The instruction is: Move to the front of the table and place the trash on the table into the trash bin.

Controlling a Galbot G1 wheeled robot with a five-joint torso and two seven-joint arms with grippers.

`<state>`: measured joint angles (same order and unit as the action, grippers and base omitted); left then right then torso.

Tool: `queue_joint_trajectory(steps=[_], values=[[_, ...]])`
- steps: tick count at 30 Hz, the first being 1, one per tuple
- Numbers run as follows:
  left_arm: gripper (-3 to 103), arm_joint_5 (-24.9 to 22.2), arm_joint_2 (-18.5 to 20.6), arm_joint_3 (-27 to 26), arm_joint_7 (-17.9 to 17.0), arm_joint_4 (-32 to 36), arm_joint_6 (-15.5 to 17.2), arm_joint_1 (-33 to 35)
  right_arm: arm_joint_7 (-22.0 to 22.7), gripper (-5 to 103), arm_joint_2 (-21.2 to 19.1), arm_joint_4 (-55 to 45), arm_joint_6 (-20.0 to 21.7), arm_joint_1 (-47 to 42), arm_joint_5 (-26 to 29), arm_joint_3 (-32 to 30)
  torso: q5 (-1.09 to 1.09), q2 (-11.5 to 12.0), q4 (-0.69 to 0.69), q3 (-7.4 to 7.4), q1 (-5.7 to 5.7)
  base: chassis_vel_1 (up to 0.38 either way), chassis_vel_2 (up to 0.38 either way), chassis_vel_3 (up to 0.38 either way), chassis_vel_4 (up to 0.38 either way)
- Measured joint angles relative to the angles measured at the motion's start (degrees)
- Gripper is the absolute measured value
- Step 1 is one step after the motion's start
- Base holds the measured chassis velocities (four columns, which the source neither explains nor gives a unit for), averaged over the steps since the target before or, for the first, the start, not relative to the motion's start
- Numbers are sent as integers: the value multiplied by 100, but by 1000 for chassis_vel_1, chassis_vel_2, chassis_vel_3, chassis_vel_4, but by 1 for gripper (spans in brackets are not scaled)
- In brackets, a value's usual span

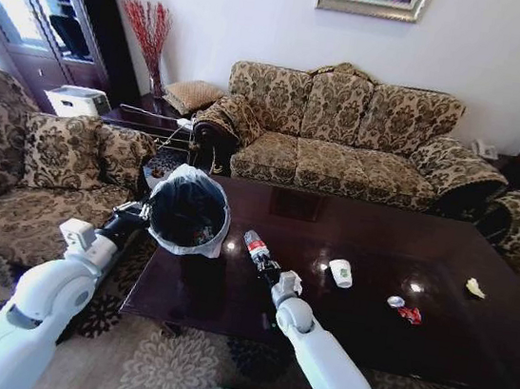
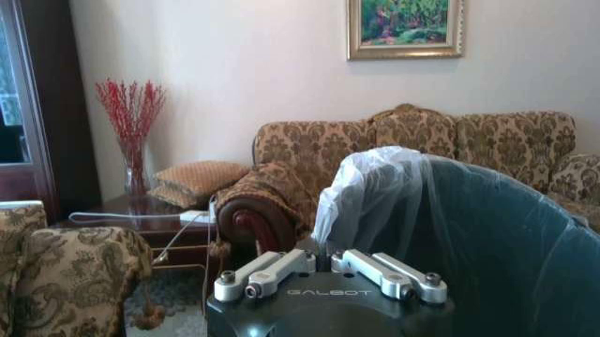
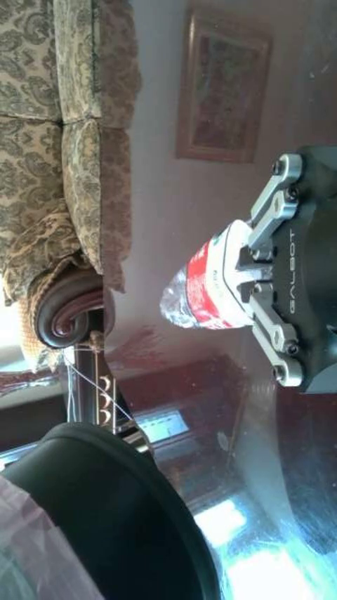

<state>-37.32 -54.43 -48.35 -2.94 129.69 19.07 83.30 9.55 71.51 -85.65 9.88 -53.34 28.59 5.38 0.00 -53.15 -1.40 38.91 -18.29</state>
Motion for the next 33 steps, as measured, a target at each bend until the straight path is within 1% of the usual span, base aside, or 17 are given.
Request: queue_joint_trajectory(steps=[2,3,5,11,18,21,22,23,24,25,26,27,29,30,32,33], values=[[2,1,-1,0,0,5,0,7,0,4,-12,-43,14,-16,8,-14,0,1,1,1,0,0,0,0,0],[2,3,-1,0,0,17,0,12,1,2,-28,-82,20,-26,9,-31,0,1,2,1,-1,0,0,0,0],[2,5,-1,3,1,33,0,14,20,0,-60,-146,28,-29,8,-72,0,1,2,2,-1,0,0,0,0],[2,8,4,7,0,74,0,19,69,0,-133,-328,33,-45,53,-178,0,2,3,2,-1,0,0,0,0],[2,25,-22,1,1,156,0,114,118,0,-304,-880,-3,-138,48,-233,0,1,2,1,-1,0,0,0,0],[2,35,-30,0,1,178,-1,142,133,0,-351,-909,37,-127,-112,-250,0,1,2,0,-1,0,0,0,0],[2,39,-32,0,0,186,-1,149,118,-3,-358,-862,43,-111,-232,-265,0,1,2,0,-1,0,0,0,0],[2,41,-32,0,0,199,-1,158,57,3,-373,-766,41,-80,-387,-282,-1,1,2,0,-1,0,0,0,0],[2,42,-32,0,0,207,-2,167,-12,3,-384,-690,39,-47,-467,-273,0,1,3,1,-1,0,0,0,0],[2,43,-32,0,0,216,-3,177,-144,13,-406,-578,48,29,-528,-224,0,2,3,1,-1,0,0,0,0],[2,43,-32,0,0,216,-3,177,-144,13,-406,-578,48,29,-528,-224,0,2,3,1,-1,0,0,0,0],[2,44,-29,0,0,218,-3,184,-265,13,-414,-501,74,107,-540,-172,0,1,3,1,-1,0,0,0,0],[2,45,-24,0,-1,218,-3,188,-467,24,-439,-347,144,369,-488,30,0,1,3,0,-1,0,0,0,0],[2,45,-24,0,-1,218,-3,188,-467,24,-439,-347,144,369,-488,30,0,1,3,0,-1,0,0,0,0],[2,46,-30,0,-2,218,-3,190,-551,35,-437,-180,153,642,-408,228,0,1,1,0,-1,0,0,0,0],[2,48,-39,-2,-3,218,-3,192,-557,35,-427,-88,152,766,-349,307,-2,1,0,1,-1,0,0,0,0]])
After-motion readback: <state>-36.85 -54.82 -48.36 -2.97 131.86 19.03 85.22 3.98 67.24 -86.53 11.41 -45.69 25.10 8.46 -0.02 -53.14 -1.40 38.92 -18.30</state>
